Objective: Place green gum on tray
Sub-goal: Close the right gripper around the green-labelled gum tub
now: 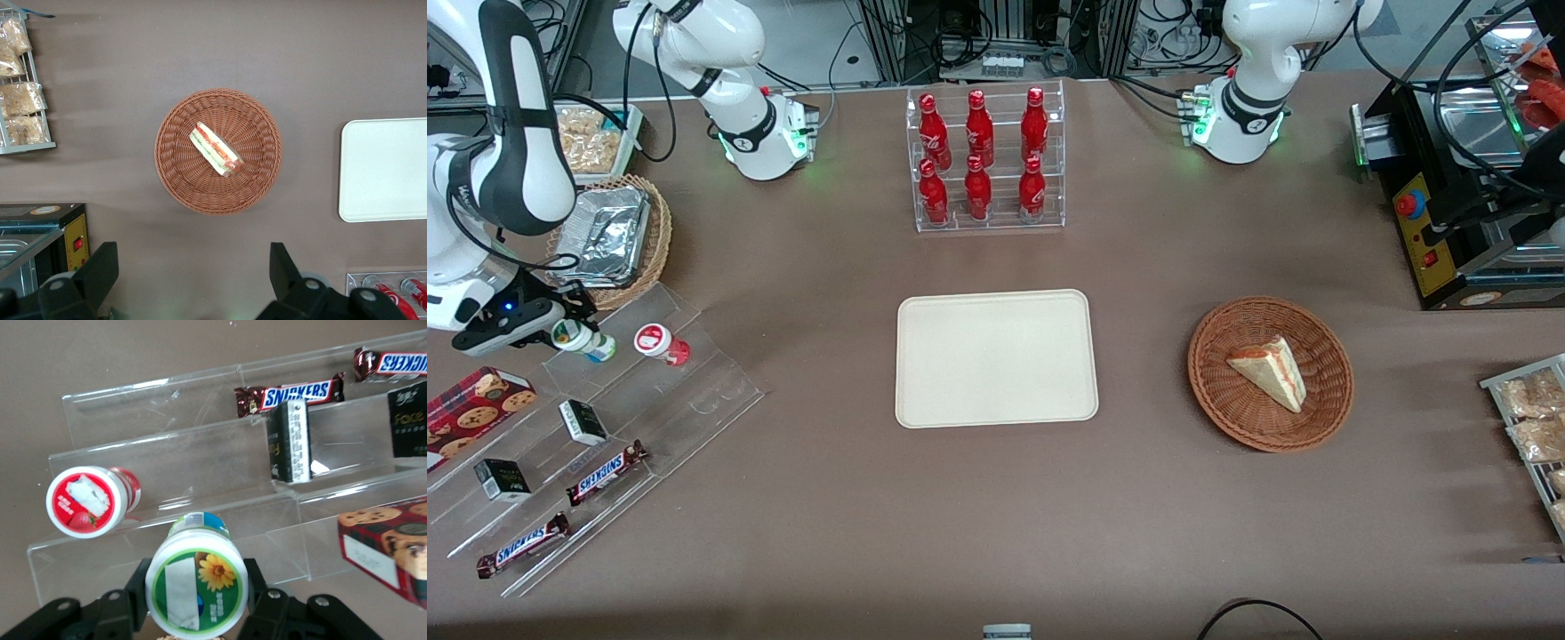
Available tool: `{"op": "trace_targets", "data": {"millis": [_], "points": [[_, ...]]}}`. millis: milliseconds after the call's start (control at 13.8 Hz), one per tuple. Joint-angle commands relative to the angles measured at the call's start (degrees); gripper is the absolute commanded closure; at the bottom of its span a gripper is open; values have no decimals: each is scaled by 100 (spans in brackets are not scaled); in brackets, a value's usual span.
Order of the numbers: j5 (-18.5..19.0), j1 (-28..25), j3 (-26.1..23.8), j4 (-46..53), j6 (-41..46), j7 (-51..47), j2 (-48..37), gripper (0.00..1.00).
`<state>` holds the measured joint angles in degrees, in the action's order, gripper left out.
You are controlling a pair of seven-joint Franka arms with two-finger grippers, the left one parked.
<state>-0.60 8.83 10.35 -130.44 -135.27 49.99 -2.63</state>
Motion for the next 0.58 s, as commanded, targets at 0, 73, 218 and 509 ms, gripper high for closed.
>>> {"op": "trace_targets", "data": {"millis": [0,73,218,509], "points": [[-116,-4,-32,535,631,38,35,100],[-116,-38,-59,763,894,-15,35,100],[-116,-196,-138,1299,1570,-268,35,100],[-125,-906,-445,2249,2627,-1672,96,100]]}}
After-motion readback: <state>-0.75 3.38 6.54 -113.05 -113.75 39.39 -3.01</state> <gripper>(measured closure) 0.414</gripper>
